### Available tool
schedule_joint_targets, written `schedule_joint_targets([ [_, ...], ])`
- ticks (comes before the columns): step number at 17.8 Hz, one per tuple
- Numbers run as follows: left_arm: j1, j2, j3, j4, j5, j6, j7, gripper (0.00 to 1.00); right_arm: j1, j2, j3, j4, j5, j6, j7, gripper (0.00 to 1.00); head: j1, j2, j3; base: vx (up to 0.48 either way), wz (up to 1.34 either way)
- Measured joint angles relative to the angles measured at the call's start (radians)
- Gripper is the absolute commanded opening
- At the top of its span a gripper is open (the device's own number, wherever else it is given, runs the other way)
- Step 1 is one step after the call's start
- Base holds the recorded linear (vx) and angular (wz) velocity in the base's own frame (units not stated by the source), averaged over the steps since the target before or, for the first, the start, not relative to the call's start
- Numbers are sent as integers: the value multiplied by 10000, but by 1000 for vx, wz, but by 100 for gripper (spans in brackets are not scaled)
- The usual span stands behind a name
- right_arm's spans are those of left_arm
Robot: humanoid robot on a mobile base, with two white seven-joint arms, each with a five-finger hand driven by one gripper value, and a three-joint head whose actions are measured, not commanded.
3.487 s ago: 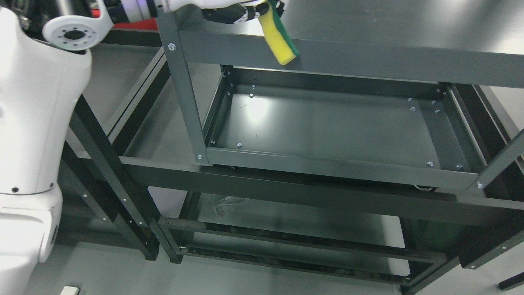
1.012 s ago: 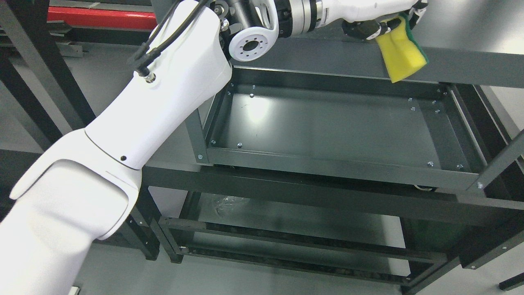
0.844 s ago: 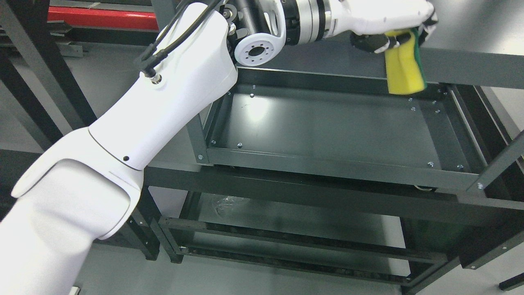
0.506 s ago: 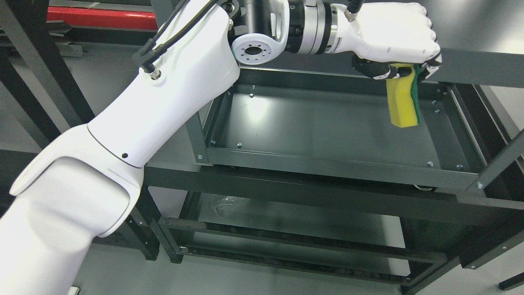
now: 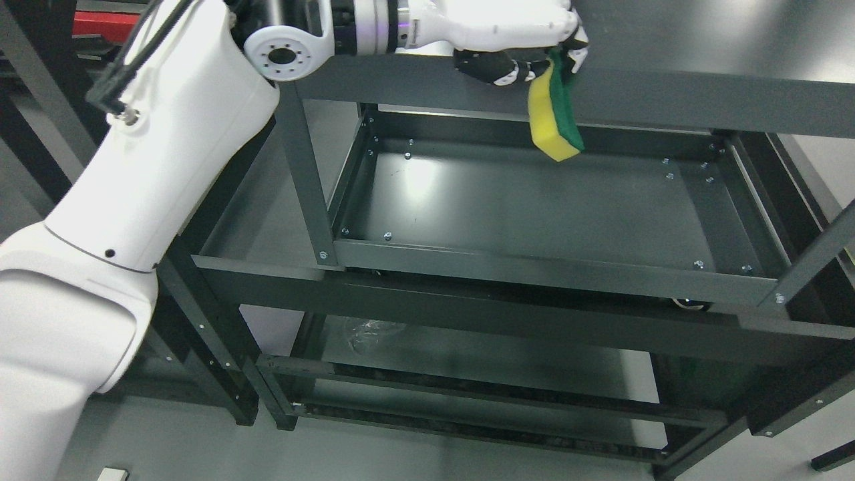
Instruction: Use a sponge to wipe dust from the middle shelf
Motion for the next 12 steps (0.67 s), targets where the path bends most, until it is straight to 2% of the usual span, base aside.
schedule_joint_targets([
  [6,920,1377,1043,-799,1932,11,-731,1,-3,0,0,0,0,0,0,100,0,-1,0,1,5],
  [9,1236,1458,1198,-1056,2874,16,-728,1,-3,0,0,0,0,0,0,100,0,-2,0,-1,5],
  [12,1528,1159,1299,-1241,3611,20,-520,1,-4,0,0,0,0,0,0,100,0,-2,0,0,0],
])
